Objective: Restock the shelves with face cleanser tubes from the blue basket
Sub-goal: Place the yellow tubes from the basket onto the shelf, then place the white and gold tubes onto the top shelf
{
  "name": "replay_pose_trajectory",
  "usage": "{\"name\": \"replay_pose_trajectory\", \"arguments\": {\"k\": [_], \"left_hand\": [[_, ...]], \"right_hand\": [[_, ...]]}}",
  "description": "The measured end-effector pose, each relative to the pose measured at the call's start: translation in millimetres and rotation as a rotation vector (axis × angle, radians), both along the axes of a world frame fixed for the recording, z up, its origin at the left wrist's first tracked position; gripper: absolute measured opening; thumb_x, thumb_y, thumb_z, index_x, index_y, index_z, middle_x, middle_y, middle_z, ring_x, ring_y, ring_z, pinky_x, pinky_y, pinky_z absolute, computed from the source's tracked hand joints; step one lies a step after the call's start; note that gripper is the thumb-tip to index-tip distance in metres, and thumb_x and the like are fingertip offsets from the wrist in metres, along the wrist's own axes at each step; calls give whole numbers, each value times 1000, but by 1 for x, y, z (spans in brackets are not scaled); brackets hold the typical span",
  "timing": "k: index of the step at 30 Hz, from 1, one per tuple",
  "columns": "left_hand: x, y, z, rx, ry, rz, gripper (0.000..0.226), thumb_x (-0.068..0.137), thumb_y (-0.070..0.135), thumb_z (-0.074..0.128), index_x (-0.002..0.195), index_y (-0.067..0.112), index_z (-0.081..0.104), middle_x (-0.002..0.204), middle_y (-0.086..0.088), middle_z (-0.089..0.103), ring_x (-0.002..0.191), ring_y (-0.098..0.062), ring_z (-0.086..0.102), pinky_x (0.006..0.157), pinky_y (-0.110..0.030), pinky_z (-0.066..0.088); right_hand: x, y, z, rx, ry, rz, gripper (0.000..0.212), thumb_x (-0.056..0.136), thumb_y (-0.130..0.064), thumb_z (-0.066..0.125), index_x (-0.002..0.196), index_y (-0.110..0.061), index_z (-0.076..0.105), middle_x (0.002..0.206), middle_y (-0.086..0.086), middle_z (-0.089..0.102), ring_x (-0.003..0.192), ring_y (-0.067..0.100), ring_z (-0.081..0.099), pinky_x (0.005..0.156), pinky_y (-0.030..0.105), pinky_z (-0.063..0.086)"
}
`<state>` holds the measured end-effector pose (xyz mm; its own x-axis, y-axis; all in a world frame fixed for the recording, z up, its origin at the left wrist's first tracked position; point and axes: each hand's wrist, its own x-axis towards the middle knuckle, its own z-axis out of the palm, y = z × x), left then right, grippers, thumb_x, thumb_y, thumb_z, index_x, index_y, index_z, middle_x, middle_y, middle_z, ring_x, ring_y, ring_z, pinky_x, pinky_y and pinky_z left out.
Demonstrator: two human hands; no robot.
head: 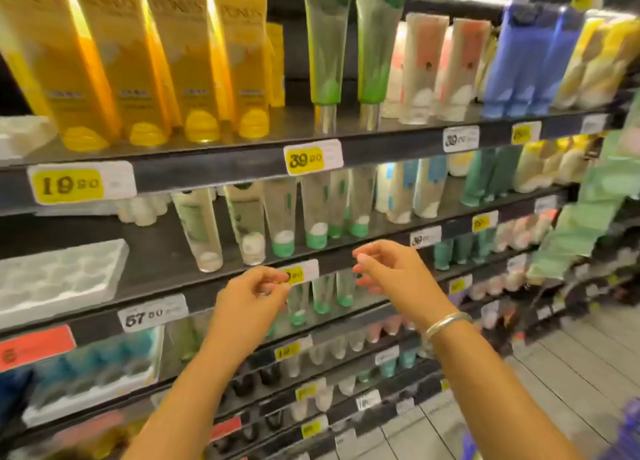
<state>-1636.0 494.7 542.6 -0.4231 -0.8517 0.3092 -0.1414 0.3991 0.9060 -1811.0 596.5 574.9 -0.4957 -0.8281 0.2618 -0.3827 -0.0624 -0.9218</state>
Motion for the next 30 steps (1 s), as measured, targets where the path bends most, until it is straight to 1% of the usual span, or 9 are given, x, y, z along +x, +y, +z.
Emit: {"name": "replay_pose_trajectory", "arguments": {"k": [2, 4, 6, 11, 14, 17, 20, 25, 30], "left_hand": [[1, 15, -36, 91, -71, -83, 11, 84, 9, 64, 80, 19, 66, 63, 1, 63, 58, -5, 63, 59, -17, 49], [2, 38, -76, 228, -116, -174, 8, 86, 10, 62, 85, 17, 66, 68, -3, 63, 67, -15, 65, 66, -28, 51], [-1, 63, -110, 362, -159, -268, 7, 87, 8, 61, 90, 12, 66, 73, -7, 63, 65, -15, 65, 62, -27, 51], [-24, 132, -170, 596, -295, -453, 17, 88, -1, 56, 80, 12, 61, 70, -7, 63, 56, -12, 59, 47, -17, 46], [-32, 180, -202, 733, -391, -564, 16, 88, -1, 56, 80, 12, 61, 75, -9, 62, 64, -17, 59, 56, -21, 48], [-49, 222, -222, 780, -465, -641, 14, 88, 0, 56, 81, 11, 61, 76, -9, 63, 65, -19, 59, 60, -24, 46], [-75, 257, -235, 808, -530, -688, 13, 88, 1, 56, 82, 11, 62, 75, -7, 64, 64, -17, 59, 61, -25, 43], [-140, 314, -261, 817, -630, -695, 17, 90, 1, 53, 82, 13, 62, 73, -4, 63, 64, -15, 59, 58, -21, 43], [-214, 379, -300, 862, -745, -682, 12, 88, 4, 56, 91, 11, 65, 84, -9, 68, 74, -19, 63, 63, -26, 47]], "right_hand": [[3, 27, -41, 132, -115, -39, 8, 92, -8, 52, 88, -10, 59, 74, 4, 61, 49, -1, 59, 46, 10, 43], [10, 62, -86, 255, -207, -79, 16, 92, -6, 51, 78, -12, 55, 72, 5, 58, 44, -3, 56, 44, 10, 42], [19, 99, -123, 338, -335, -157, 22, 93, -6, 49, 73, -16, 51, 70, 5, 56, 41, -2, 53, 43, 11, 39], [31, 201, -190, 480, -571, -421, 21, 94, -11, 48, 74, -19, 50, 71, 1, 56, 56, 10, 52, 51, 19, 37], [43, 270, -224, 495, -702, -601, 18, 95, -12, 48, 78, -16, 51, 74, 2, 55, 55, 10, 51, 54, 20, 37], [46, 328, -246, 510, -795, -747, 23, 95, -12, 47, 73, -18, 49, 65, 1, 60, 47, 6, 50, 52, 18, 35], [35, 373, -263, 465, -925, -837, 26, 95, -8, 46, 70, -18, 47, 63, 2, 53, 39, 3, 46, 51, 17, 30], [-10, 436, -301, 432, -1027, -957, 10, 94, -13, 49, 84, -13, 51, 70, 5, 53, 58, 13, 52, 57, 21, 36], [-88, 500, -357, 499, -1082, -979, 14, 92, -11, 51, 78, -15, 52, 72, 8, 54, 56, 16, 50, 54, 22, 35]]}}
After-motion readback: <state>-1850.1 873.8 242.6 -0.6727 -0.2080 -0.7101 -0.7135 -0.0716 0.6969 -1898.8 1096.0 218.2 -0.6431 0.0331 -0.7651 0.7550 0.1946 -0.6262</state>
